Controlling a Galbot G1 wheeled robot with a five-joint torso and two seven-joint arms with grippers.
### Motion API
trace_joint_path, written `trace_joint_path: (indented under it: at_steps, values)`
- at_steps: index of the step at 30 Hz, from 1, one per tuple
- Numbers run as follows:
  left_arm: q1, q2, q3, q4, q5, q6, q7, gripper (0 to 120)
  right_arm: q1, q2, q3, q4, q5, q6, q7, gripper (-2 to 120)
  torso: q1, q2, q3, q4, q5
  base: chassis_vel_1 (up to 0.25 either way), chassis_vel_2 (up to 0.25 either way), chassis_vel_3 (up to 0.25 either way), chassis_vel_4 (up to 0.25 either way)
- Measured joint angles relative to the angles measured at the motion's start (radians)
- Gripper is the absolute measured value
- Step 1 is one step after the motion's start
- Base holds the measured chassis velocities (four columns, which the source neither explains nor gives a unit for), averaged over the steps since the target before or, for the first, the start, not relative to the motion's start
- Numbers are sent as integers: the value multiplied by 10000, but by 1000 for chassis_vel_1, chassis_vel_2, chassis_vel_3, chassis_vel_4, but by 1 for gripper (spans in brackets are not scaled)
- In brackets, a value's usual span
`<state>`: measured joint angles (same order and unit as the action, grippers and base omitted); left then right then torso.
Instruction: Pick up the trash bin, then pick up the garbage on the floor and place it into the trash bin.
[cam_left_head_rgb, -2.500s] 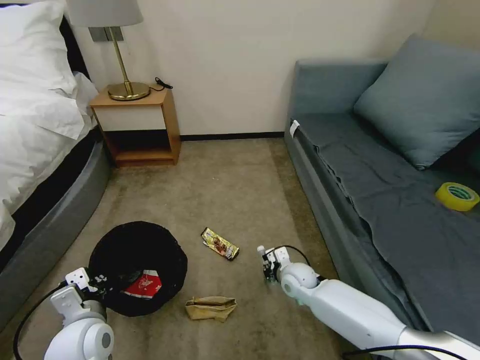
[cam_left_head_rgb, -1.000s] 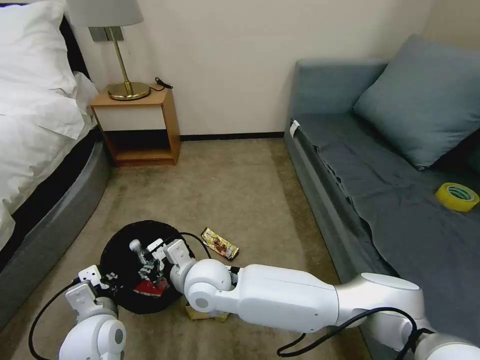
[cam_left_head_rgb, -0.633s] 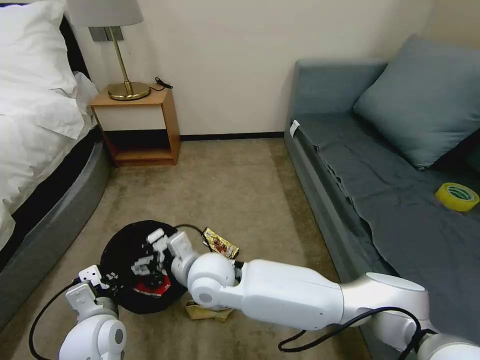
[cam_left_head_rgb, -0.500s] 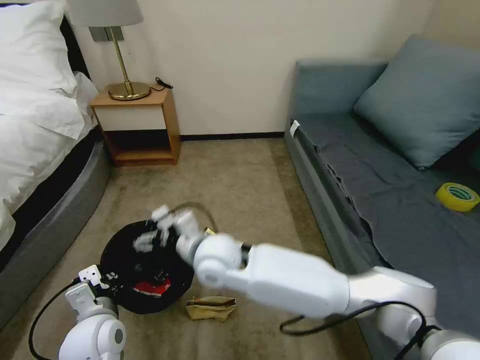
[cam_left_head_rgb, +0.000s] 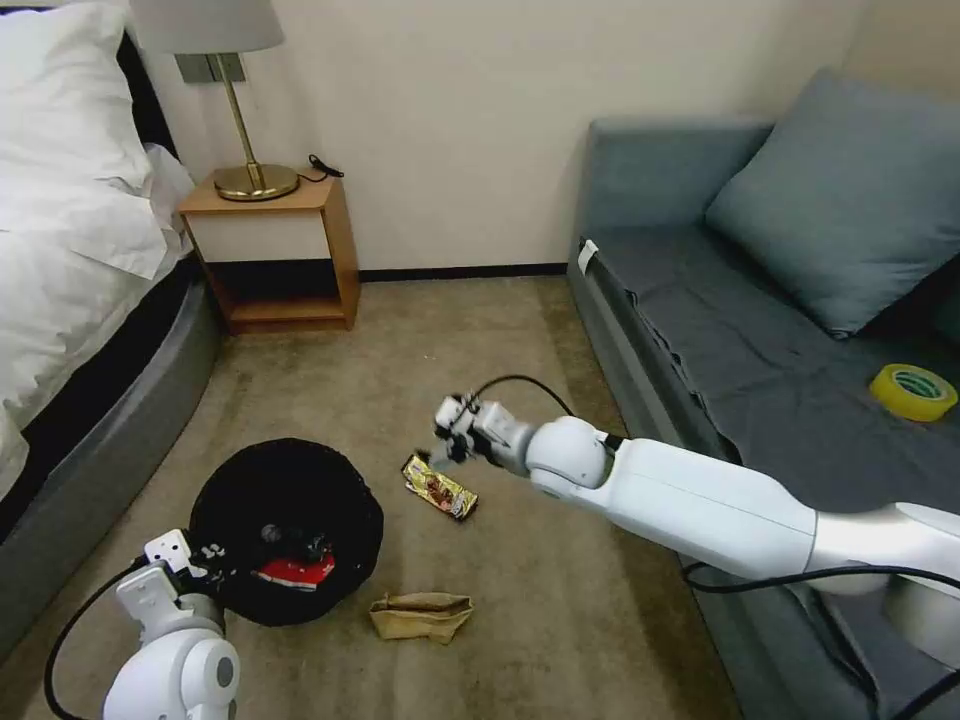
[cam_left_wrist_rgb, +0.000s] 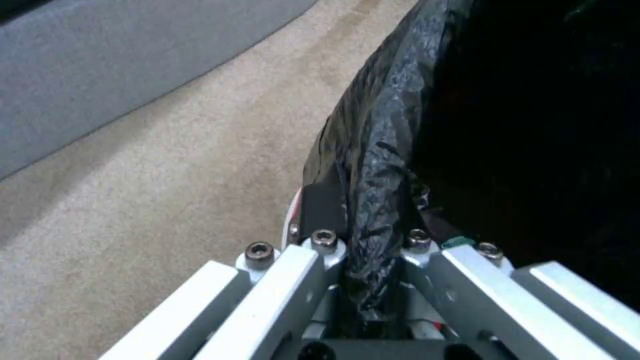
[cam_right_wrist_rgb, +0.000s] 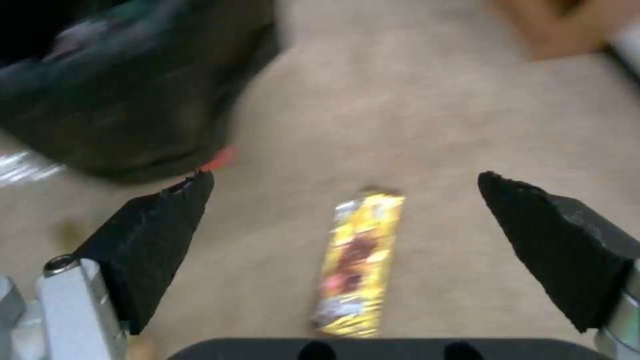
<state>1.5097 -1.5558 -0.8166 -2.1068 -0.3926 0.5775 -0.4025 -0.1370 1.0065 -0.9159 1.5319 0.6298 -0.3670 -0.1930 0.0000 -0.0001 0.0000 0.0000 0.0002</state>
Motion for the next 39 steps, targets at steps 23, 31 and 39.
trace_joint_path:
  at_steps: [23,31,39]
  values:
    - [46,-135,-69,121,-17,-184,18,2,-394,1846,-2388,-2079,1581,-1378,-848,96,0,0,0,0,-4,0,0,0,0]
    - [67,-134,-76,119,-14,-210,24,2,-787,2395,-2517,-3070,1211,-1049,-802,93,-1,0,0,0,-3,0,0,0,0]
    - [87,-115,-120,87,-15,-210,31,2,-1133,2569,-2536,-3578,922,-813,-795,91,0,1,0,0,-3,0,0,0,0]
